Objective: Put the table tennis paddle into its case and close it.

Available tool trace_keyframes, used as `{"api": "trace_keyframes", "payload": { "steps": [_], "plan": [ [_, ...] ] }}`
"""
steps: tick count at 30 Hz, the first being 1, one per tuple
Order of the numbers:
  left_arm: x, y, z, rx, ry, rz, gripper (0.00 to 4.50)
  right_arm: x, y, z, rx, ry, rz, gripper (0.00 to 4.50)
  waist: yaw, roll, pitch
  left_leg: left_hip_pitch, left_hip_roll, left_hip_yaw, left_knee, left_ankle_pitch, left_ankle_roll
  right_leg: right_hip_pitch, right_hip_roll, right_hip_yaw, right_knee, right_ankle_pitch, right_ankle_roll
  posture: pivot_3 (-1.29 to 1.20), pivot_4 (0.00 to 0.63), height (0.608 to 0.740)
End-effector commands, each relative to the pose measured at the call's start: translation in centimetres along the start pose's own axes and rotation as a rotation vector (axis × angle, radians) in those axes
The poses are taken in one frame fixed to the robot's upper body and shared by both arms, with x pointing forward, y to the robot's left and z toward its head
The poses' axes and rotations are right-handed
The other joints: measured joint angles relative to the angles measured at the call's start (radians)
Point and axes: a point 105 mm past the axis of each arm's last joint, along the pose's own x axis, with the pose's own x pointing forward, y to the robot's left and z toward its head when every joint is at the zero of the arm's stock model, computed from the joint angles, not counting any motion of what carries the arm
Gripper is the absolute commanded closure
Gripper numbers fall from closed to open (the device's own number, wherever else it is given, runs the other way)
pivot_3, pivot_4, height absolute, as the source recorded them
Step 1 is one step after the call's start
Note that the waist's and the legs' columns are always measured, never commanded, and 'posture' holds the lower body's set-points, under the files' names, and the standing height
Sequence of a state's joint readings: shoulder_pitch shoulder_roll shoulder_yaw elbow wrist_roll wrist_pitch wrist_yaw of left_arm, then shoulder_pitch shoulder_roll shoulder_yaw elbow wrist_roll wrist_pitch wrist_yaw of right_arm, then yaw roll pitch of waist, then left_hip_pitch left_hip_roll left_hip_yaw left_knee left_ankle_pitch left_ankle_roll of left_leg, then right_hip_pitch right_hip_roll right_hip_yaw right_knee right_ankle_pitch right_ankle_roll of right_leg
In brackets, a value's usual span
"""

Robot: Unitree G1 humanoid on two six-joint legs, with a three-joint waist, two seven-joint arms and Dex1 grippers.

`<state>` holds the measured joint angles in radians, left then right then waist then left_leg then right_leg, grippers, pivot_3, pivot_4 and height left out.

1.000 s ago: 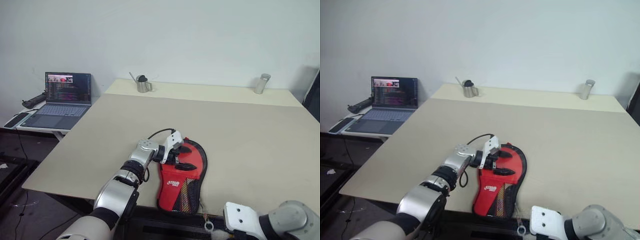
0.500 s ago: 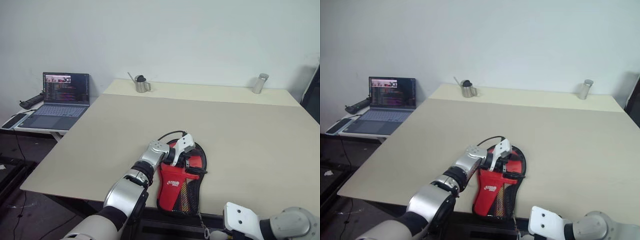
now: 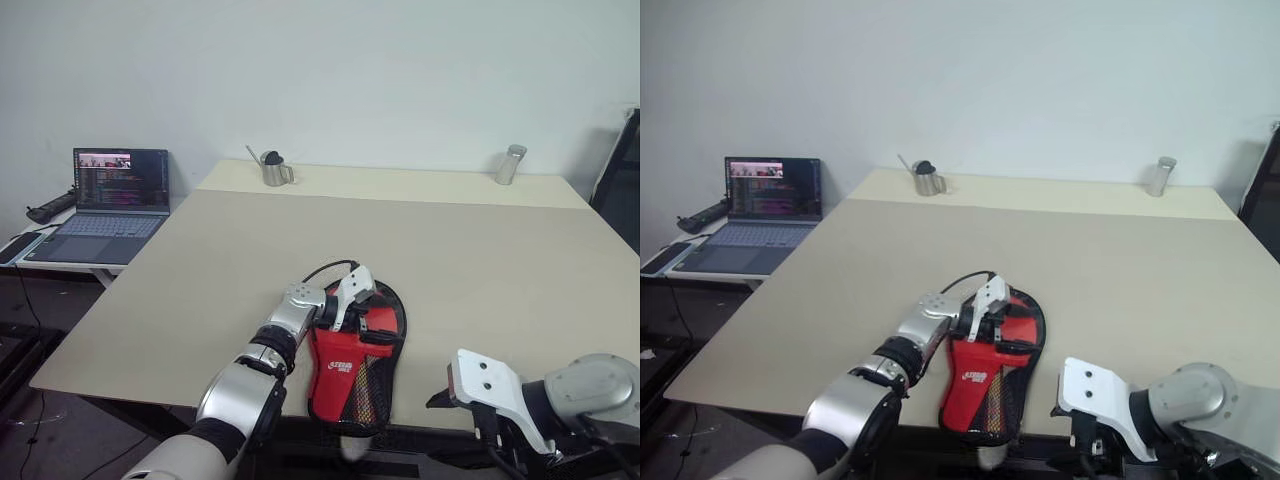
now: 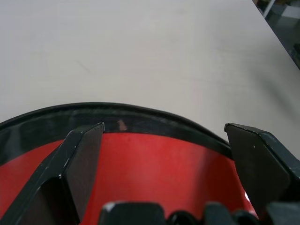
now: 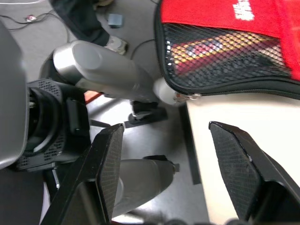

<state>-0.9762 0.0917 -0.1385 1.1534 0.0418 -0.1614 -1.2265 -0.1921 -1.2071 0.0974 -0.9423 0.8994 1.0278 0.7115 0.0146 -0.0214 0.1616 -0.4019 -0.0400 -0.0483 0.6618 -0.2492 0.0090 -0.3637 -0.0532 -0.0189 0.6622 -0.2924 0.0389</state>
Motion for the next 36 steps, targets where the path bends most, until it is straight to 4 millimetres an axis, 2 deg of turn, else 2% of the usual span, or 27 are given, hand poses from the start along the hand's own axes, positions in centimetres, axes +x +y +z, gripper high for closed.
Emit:
{"api": "trace_keyframes", "payload": {
  "steps": [1, 3, 5, 7, 11, 14, 15, 17, 20, 22, 23, 26, 29, 30, 33, 36],
  "plan": [
    [-0.6, -0.3, -1.5, -0.054, 0.007, 0.004, 0.00, -0.7, -1.9, 1.4, -0.007, -0.079, -0.046, 1.35, -0.002, 0.000, 0.000, 0.000, 0.000, 0.000, 0.000, 0.000, 0.000, 0.000, 0.000, 0.000, 0.000, 0.000, 0.000, 0.00, 0.150, 0.740],
    [-1.1, -0.2, -0.8, -0.037, -0.024, -0.002, 0.00, -1.2, -4.3, 2.3, -0.008, -0.141, -0.124, 1.35, -0.006, 0.000, 0.000, 0.000, 0.000, 0.000, 0.000, 0.000, 0.000, 0.000, 0.000, 0.000, 0.000, 0.000, 0.000, 0.00, 0.150, 0.740],
    [-1.8, 0.2, 0.1, -0.007, -0.056, 0.021, 0.00, -2.0, -8.0, 3.4, 0.006, -0.241, -0.245, 1.35, -0.012, 0.000, 0.000, 0.000, 0.000, 0.000, 0.000, 0.000, 0.000, -0.001, 0.000, 0.001, 0.001, 0.001, -0.001, 0.00, 0.150, 0.740],
    [-2.4, 0.6, 0.6, 0.011, -0.070, 0.043, 0.00, -2.5, -10.7, 4.0, 0.014, -0.305, -0.326, 1.35, -0.016, 0.000, 0.001, 0.000, 0.000, 0.001, 0.000, 0.000, 0.000, -0.002, 0.000, 0.002, 0.001, 0.001, -0.002, 0.00, 0.150, 0.740],
    [-3.7, 0.8, 2.0, 0.056, -0.105, 0.066, 0.00, -2.7, -14.3, 3.8, 0.010, -0.334, -0.392, 1.35, -0.015, 0.001, 0.001, -0.008, -0.001, 0.001, 0.000, 0.000, 0.000, -0.011, 0.000, 0.002, 0.004, 0.002, -0.004, 0.00, 0.150, 0.740],
    [-6.1, 0.6, 3.3, 0.109, -0.132, 0.102, 0.00, -2.4, -16.5, 3.2, -0.019, -0.351, -0.407, 1.35, -0.016, 0.001, 0.001, -0.017, -0.001, 0.001, 0.000, 0.001, -0.001, -0.019, 0.000, 0.003, 0.004, 0.002, -0.004, 0.00, 0.150, 0.740],
    [-7.8, 0.5, 3.5, 0.123, -0.133, 0.142, 0.00, -2.2, -17.2, 3.3, -0.033, -0.367, -0.414, 1.35, -0.016, 0.001, 0.002, -0.018, -0.001, 0.002, 0.001, 0.001, -0.001, -0.020, 0.000, 0.003, 0.004, 0.002, -0.004, 0.00, 0.150, 0.740],
    [-9.7, 0.1, 3.7, 0.128, -0.131, 0.200, 0.00, -2.1, -18.1, 3.1, -0.047, -0.389, -0.416, 1.35, -0.022, 0.002, 0.002, -0.020, -0.001, 0.003, 0.000, 0.003, -0.004, -0.023, 0.001, 0.005, 0.004, 0.002, -0.005, 0.00, 0.150, 0.740],
    [-13.8, -1.3, 3.0, 0.074, -0.126, 0.323, 0.00, -1.6, -19.3, 3.5, -0.061, -0.451, -0.430, 1.35, -0.032, 0.004, 0.004, -0.019, -0.001, 0.004, 0.000, 0.003, -0.004, -0.023, 0.001, 0.007, 0.004, 0.002, -0.005, 0.00, 0.150, 0.740],
    [-14.5, -2.4, 2.8, 0.047, -0.116, 0.360, 0.00, -2.0, -20.0, 3.0, -0.051, -0.459, -0.437, 1.35, -0.035, 0.006, 0.005, -0.019, -0.001, 0.004, 0.000, 0.002, -0.003, -0.024, 0.000, 0.007, 0.005, 0.002, -0.005, 0.00, 0.150, 0.740],
    [-14.1, -2.7, 2.9, 0.036, -0.115, 0.368, 0.00, -2.6, -20.5, 2.4, -0.041, -0.459, -0.445, 1.35, -0.031, 0.007, 0.005, -0.019, -0.001, 0.004, 0.000, 0.001, -0.001, -0.023, 0.000, 0.007, 0.005, 0.002, -0.005, 0.00, 0.150, 0.740],
    [-15.3, -4.0, 1.3, -0.002, -0.081, 0.388, 0.00, -3.2, -21.8, 2.2, -0.013, -0.459, -0.494, 1.35, -0.014, 0.009, 0.007, -0.019, -0.001, 0.004, 0.001, 0.001, 0.000, -0.022, 0.000, 0.006, 0.006, 0.004, -0.007, 0.00, 0.150, 0.740],
    [-16.0, -4.0, 0.7, -0.031, -0.078, 0.422, 0.00, -3.9, -22.5, 2.1, -0.018, -0.443, -0.521, 1.35, -0.013, 0.009, 0.007, -0.015, -0.001, 0.004, 0.001, 0.002, -0.001, -0.021, 0.000, 0.006, 0.008, 0.004, -0.008, 0.00, 0.150, 0.740],
    [-15.6, -3.8, 0.8, -0.037, -0.084, 0.426, 0.00, -4.3, -22.8, 1.8, -0.014, -0.440, -0.530, 1.35, -0.012, 0.009, 0.007, -0.015, -0.001, 0.004, 0.001, 0.002, -0.001, -0.022, 0.000, 0.006, 0.011, 0.004, -0.009, 0.00, 0.150, 0.740],
    [-15.6, -3.9, -0.7, -0.069, -0.062, 0.452, 0.00, -3.8, -22.4, 1.7, -0.018, -0.430, -0.514, 1.35, -0.016, 0.009, 0.007, -0.014, -0.001, 0.004, 0.001, 0.003, -0.002, -0.022, 0.000, 0.006, 0.013, 0.003, -0.010, 0.00, 0.150, 0.740],
    [-15.6, -3.4, -0.8, -0.079, -0.096, 0.505, 0.00, -2.8, -21.5, 1.2, -0.012, -0.387, -0.466, 1.35, -0.017, 0.009, 0.007, -0.014, -0.001, 0.005, 0.000, 0.003, -0.002, -0.023, 0.000, 0.007, 0.014, 0.003, -0.010, 0.00, 0.150, 0.740]
  ]
}}
